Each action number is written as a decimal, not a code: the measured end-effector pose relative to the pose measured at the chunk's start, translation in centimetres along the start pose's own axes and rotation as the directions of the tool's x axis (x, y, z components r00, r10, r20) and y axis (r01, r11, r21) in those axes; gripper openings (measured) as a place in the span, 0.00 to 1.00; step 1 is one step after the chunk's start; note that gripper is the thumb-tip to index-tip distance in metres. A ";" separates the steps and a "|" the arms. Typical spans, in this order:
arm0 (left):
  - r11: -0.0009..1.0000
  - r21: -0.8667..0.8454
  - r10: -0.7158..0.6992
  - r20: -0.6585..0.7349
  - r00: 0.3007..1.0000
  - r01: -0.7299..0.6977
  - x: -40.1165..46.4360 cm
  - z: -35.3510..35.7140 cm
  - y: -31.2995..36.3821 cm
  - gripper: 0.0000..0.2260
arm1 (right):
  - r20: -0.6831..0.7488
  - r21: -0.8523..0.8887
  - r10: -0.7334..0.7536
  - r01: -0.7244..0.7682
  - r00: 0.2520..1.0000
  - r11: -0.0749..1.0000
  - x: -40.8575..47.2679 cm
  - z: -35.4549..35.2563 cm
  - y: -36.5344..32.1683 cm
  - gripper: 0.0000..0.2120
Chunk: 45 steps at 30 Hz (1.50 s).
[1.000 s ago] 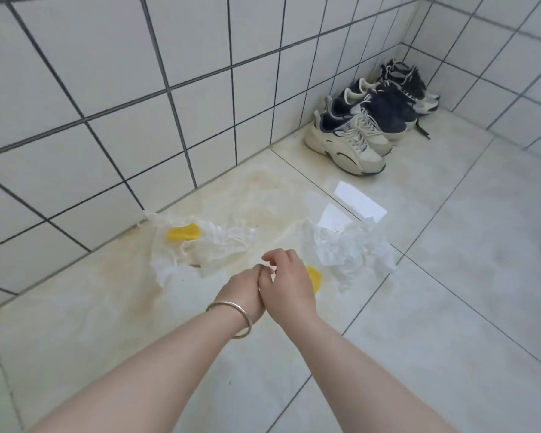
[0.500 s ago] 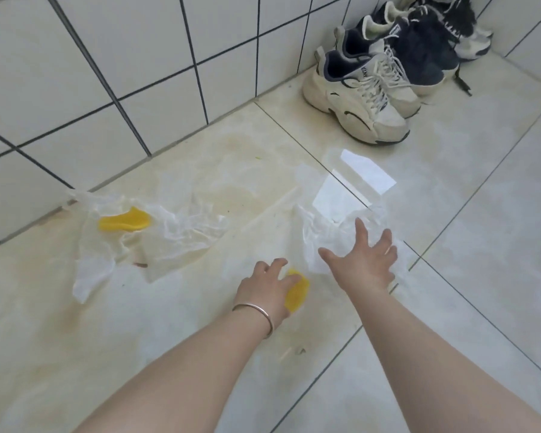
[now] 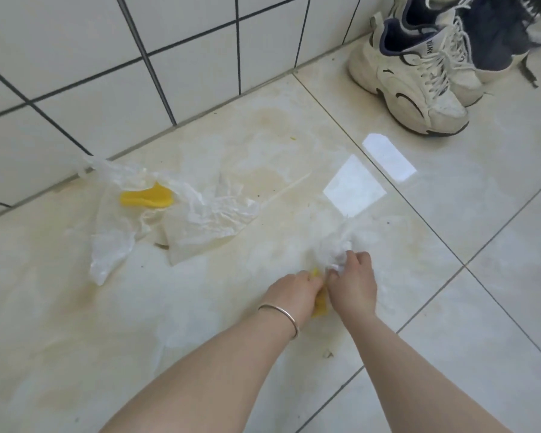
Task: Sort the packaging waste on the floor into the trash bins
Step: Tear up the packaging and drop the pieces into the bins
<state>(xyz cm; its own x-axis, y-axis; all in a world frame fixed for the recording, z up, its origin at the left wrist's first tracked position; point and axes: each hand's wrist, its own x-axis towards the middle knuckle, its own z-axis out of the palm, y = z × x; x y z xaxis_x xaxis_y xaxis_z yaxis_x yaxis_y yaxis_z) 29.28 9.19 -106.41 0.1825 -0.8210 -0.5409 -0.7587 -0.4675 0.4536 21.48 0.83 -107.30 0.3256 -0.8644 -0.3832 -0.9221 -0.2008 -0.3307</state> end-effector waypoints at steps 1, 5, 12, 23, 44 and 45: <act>1.000 -0.005 -0.018 -0.007 1.000 0.018 -0.3 0.0 -0.2 0.14 | 0.022 0.000 0.000 0.000 1.000 1.000 -0.3 0.3 -0.5 0.15; 0.983 -0.147 -0.122 -0.067 0.990 0.111 -1.7 -0.5 -2.1 0.11 | 0.107 0.285 0.046 -0.075 0.993 0.956 -1.1 0.0 -3.6 0.04; 0.883 -0.466 -0.296 -0.450 0.843 0.062 -6.9 -5.9 -8.2 0.09 | 0.173 0.695 -0.168 0.001 0.971 0.719 -1.5 -1.3 -11.8 0.18; 0.513 -0.811 -0.821 -0.368 0.436 0.281 -8.1 -13.2 -21.9 0.09 | 0.329 0.513 -0.172 -0.023 0.929 0.858 -2.5 2.0 -19.8 0.38; 0.516 -0.817 -0.614 -0.144 0.776 0.257 -2.6 -11.1 -18.9 0.09 | 0.427 0.434 -0.190 -0.016 0.884 0.901 -0.3 8.0 -23.6 0.21; 0.488 -0.839 -0.621 -0.138 0.772 0.242 -2.5 -10.9 -18.9 0.08 | 0.433 0.449 -0.198 -0.020 0.879 0.893 -0.3 7.9 -23.5 0.20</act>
<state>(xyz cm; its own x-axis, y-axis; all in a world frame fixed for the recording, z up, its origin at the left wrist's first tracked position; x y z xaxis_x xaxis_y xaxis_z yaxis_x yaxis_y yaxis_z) 49.96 16.55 -105.94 0.6981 -0.3886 -0.6014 0.1987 -0.7018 0.6841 44.69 9.48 -106.24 0.5595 -0.5206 -0.6449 -0.7362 0.0452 -0.6752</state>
